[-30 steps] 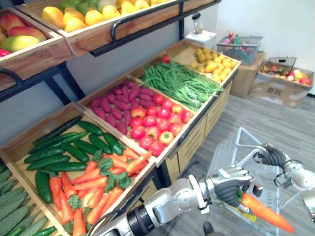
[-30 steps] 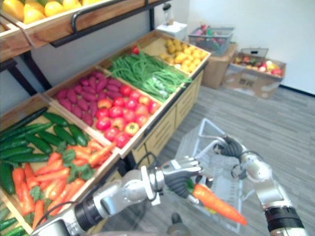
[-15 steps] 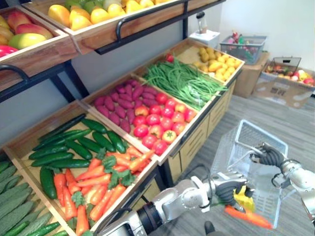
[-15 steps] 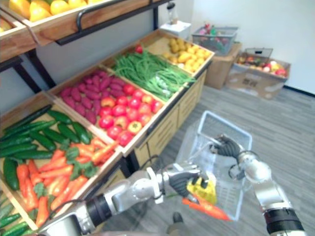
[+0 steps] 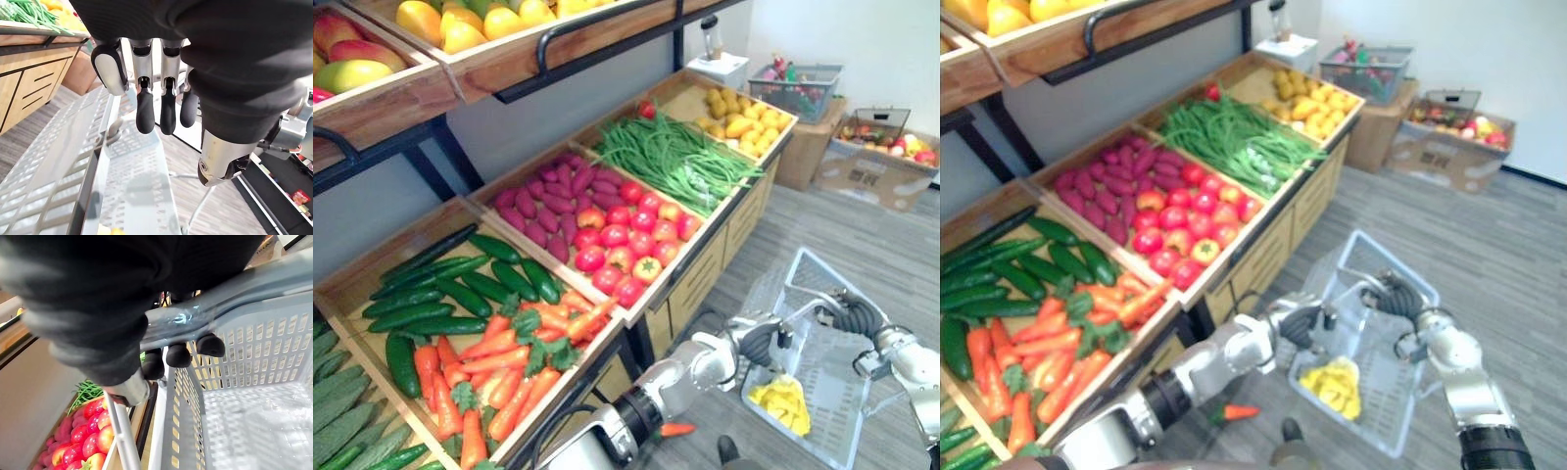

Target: Pick vegetable in the basket

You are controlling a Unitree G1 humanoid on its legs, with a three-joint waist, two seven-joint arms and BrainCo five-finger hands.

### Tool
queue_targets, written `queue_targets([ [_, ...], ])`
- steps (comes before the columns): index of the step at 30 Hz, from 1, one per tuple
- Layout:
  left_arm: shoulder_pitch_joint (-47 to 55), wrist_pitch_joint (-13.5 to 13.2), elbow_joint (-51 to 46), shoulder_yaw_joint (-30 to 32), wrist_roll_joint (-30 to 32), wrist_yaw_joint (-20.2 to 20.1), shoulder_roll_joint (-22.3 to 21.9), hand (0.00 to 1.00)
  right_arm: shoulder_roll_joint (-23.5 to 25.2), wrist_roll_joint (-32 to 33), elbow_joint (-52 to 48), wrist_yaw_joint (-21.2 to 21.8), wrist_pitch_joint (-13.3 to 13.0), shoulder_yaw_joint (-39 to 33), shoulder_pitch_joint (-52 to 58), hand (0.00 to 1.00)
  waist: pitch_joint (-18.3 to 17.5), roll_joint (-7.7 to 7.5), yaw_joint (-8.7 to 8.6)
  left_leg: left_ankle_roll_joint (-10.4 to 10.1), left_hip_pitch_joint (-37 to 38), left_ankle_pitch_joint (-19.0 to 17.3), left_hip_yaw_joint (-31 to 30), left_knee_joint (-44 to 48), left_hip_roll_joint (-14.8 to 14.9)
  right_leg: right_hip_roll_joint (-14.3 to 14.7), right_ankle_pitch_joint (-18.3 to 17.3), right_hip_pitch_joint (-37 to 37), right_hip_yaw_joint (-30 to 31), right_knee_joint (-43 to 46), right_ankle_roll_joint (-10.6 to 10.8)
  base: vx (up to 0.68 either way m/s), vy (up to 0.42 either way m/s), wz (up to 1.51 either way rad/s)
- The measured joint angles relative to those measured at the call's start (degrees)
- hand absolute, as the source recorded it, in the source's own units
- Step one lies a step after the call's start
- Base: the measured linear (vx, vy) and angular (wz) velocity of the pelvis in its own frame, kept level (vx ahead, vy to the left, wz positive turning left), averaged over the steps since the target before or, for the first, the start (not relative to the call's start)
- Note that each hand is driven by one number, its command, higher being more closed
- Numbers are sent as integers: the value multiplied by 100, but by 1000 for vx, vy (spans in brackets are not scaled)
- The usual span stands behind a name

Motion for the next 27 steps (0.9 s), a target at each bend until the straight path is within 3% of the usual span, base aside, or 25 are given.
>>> queue_targets([
  [12,15,22,-310,-23,2,-1,18,0,307,-7,1,-82,2,-234,278,100,6,-10,28,2,-25,-17,-185,0,-6,-14,0,12,-42,3,18,0,-23,2],
  [20,54,-333,-1108,-88,6,-143,243,0,383,-72,139,-100,4,-244,391,100,5,-9,55,13,-44,-9,-371,0,17,-18,6,105,-208,-2,7,11,-24,10],
  [27,306,-380,-1595,-88,7,-155,454,0,565,-291,440,-112,4,-243,450,100,2,-11,172,31,-49,4,-469,1,27,-22,5,160,-302,-13,6,3,-23,7],
])
